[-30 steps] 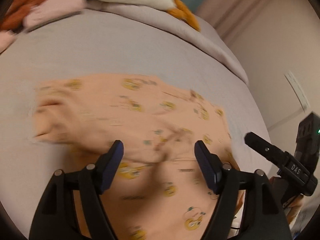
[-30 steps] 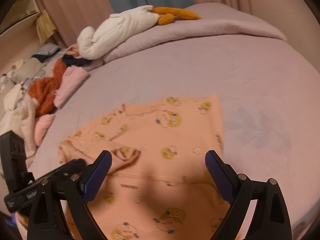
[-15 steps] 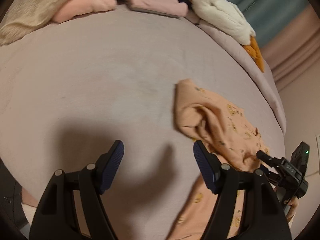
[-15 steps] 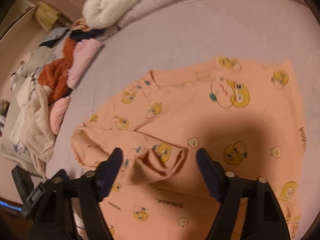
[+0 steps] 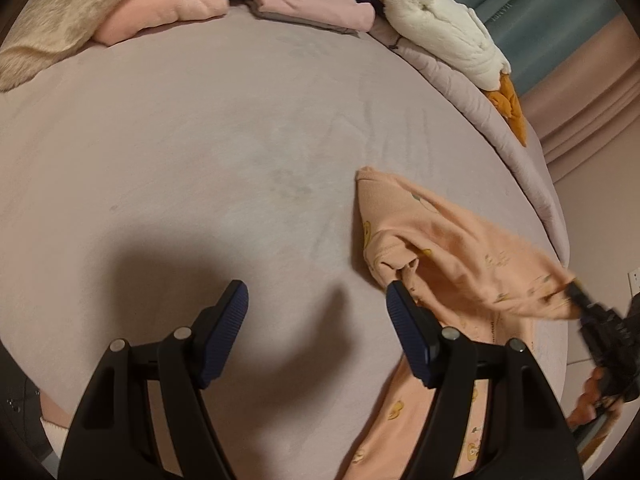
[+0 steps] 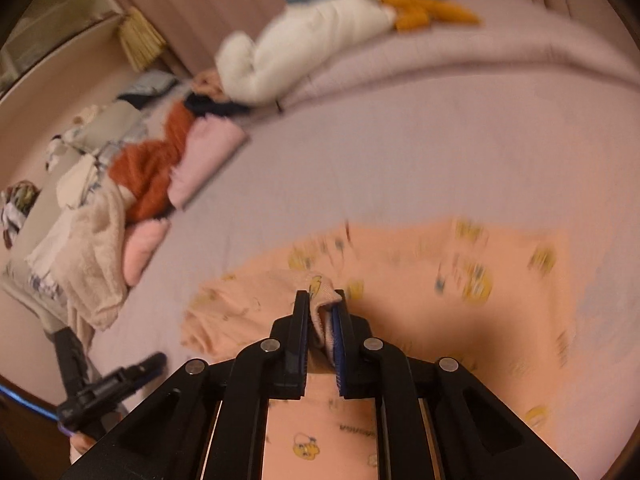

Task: Fold small clothes

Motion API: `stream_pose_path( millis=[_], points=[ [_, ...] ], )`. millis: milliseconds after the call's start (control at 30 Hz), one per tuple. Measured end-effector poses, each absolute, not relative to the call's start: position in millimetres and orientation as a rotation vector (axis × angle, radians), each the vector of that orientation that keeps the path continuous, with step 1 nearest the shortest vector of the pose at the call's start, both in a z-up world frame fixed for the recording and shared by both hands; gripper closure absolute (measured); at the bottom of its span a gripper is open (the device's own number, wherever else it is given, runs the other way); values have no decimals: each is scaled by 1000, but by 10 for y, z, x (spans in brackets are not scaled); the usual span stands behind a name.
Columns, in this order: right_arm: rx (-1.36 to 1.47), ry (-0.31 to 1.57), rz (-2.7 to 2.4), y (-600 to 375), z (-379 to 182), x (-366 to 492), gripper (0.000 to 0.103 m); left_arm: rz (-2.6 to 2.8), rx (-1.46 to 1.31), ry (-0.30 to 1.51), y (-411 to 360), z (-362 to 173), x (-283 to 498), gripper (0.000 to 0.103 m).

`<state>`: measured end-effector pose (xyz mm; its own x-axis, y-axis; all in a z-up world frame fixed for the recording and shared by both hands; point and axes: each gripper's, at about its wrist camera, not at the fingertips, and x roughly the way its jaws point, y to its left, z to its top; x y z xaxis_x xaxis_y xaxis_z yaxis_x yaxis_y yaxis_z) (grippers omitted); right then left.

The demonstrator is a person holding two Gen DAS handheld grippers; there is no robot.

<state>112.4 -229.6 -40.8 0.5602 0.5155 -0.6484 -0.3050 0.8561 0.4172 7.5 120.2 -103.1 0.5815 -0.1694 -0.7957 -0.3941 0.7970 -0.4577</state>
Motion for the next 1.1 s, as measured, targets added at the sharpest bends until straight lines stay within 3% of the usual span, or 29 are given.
stream_pose_path(
  millis=[300, 667, 1100],
  points=[
    [264, 737, 438, -2568, -138, 1174, 91, 61, -632, 961, 1011, -923, 379, 32],
    [311, 771, 315, -2973, -339, 1228, 91, -20, -588, 1036, 719, -965, 855, 56],
    [345, 936, 211, -3207, -938, 1377, 91, -5, -424, 1141, 402, -1267, 1128, 56]
  ],
)
